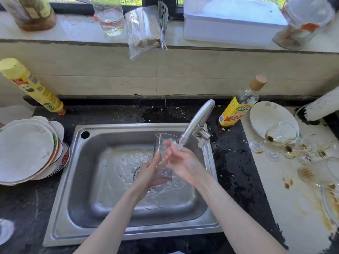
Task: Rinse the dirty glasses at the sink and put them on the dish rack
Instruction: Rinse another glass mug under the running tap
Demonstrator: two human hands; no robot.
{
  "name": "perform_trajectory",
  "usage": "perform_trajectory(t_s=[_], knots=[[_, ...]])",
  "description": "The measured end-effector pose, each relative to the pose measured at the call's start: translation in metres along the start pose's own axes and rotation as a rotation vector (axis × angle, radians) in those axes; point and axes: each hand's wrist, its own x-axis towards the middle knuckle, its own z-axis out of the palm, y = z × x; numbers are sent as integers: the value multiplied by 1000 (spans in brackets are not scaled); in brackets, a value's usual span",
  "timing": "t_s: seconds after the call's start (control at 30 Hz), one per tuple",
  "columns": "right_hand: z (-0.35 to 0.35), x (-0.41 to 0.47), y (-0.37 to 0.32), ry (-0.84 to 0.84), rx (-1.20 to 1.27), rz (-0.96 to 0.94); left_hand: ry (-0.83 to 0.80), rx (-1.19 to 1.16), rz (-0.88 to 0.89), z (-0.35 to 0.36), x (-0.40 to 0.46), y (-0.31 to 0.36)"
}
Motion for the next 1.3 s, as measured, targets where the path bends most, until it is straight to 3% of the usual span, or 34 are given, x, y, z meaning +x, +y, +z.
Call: perform_trajectory(t_s=[0.1, 0.2, 0.3, 0.4, 0.6, 0.73, 0.83, 0.97, 1.07, 1.13, 1.2, 1.3], knots=[[6, -2, 2, -40, -369, -43, -33, -73, -9, -1, 2, -2], [14, -3, -6, 64, -485, -64, -35, -37, 25, 2, 5, -6], [11, 7, -15, 287, -284, 82, 10, 32, 66, 5, 5, -8], [4, 13, -17, 363, -124, 230, 77, 120, 133, 7, 0, -9], [-19, -7, -5, 184, -379, 134, 30, 300, 206, -13, 5, -19], [-22, -22, 3, 65, -801, -17, -13, 419, 235, -15, 12, -10], [-23, -29, -5, 74, -920, -89, 78, 568, 436, -10, 11, -8], [-31, -29, -13, 86, -1064, -178, 260, 901, 885, -11, 0, 1], [-37, -28, -15, 78, -1173, -240, 220, 1089, 1140, -16, 0, 10], [-39, -27, -17, 82, -1187, -249, 106, 1239, 1204, -16, 3, 16], [-39, -27, -21, 72, -1230, -271, -91, 1438, 1040, -7, 1, 29], [-33, -28, -23, 5, -1319, -276, -324, 1762, 533, 8, 1, 47]])
